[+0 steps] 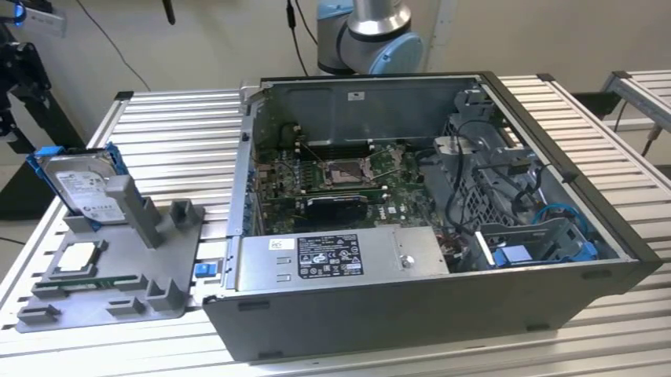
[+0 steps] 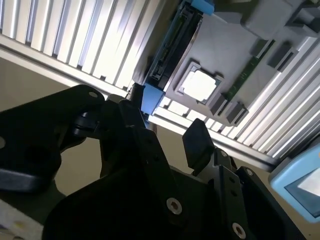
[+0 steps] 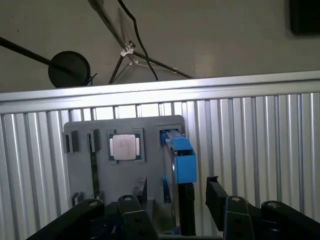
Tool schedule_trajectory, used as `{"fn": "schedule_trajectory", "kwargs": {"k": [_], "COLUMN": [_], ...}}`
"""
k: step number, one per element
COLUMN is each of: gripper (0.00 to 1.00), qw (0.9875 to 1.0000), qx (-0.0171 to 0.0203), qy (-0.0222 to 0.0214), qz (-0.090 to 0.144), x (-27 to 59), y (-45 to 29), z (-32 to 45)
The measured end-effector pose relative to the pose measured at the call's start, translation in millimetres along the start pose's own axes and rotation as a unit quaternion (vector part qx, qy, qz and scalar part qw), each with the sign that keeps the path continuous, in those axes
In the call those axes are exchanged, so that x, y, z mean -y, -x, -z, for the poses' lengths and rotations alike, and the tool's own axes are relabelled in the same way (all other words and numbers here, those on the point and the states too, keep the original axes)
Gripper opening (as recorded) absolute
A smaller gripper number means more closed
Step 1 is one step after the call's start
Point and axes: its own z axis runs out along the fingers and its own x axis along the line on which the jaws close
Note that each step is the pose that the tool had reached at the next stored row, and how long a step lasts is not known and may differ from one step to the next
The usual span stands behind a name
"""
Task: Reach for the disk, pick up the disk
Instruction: 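Pick up the disk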
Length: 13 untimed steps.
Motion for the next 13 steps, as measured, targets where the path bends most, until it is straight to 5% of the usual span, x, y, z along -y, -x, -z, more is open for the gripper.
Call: {"fn": "schedule_trajectory", "kwargs": {"k": [13], "gripper": [1.00], "qw": [1.0000], "qx": [0.0000], "qy": [0.0000], "qz": [0.000], "x": [-0.5], "y": [6.3], "z": [-6.1]}}
